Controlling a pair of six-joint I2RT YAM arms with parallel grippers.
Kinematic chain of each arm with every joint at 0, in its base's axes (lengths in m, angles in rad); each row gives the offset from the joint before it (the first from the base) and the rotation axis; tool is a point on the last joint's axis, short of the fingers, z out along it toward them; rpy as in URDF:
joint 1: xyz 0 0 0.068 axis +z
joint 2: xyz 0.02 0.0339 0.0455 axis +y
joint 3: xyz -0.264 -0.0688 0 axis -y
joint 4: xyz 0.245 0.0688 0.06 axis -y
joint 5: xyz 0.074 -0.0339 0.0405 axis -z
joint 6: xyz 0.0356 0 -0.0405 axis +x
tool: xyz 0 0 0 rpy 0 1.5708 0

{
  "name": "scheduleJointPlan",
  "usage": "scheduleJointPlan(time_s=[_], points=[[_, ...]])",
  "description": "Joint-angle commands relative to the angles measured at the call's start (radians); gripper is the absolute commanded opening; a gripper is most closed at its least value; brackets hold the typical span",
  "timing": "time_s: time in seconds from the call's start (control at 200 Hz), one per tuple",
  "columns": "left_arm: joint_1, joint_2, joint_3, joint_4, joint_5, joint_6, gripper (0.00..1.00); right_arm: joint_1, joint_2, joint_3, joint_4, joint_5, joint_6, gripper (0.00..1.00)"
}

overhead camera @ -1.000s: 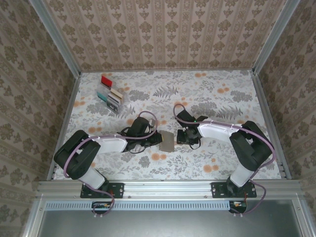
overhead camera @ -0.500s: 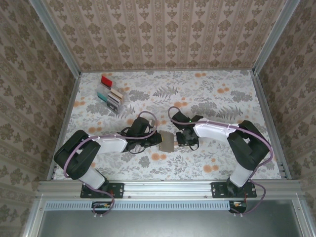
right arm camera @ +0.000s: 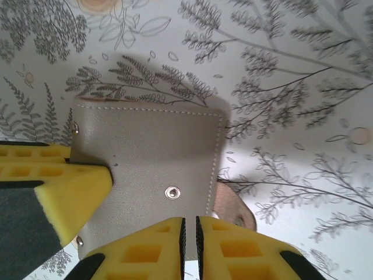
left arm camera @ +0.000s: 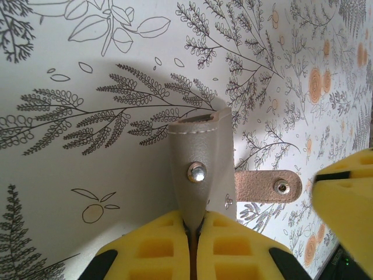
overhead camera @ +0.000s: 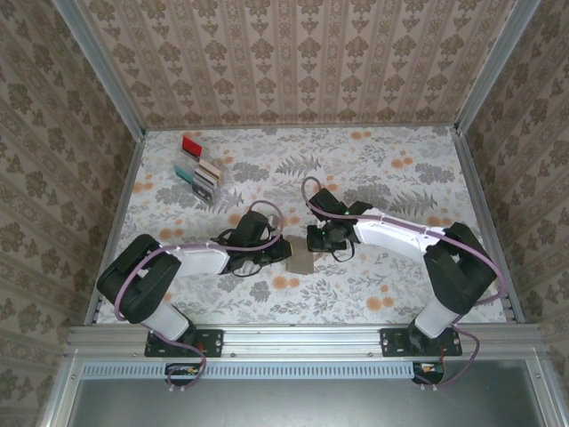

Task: Put the credit cards into the card holder

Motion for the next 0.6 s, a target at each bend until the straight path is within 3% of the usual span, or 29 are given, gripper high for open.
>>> scheduleJointPlan(time_s=[0.0,0.22,0.42,0.595], points=[[-0.004,-0.019,0.001,-0.035,-0.023,0.018,0.06,0.004,0.063,0.015,-0.012,-0.044,0.012,0.14],[-0.005,-0.020,-0.003,-0.047,-0.032,0.024,0.07,-0.002,0.117,-0.034,-0.070,0.066,0.004,0.15],[-0.005,-0.022,-0.007,-0.062,-0.041,0.024,0.10,-0.003,0.145,-0.071,-0.035,0.064,0.017,0.15],[-0.005,-0.035,-0.006,-0.076,-0.064,0.027,0.19,-0.003,0.132,-0.062,-0.031,0.065,-0.008,0.17]])
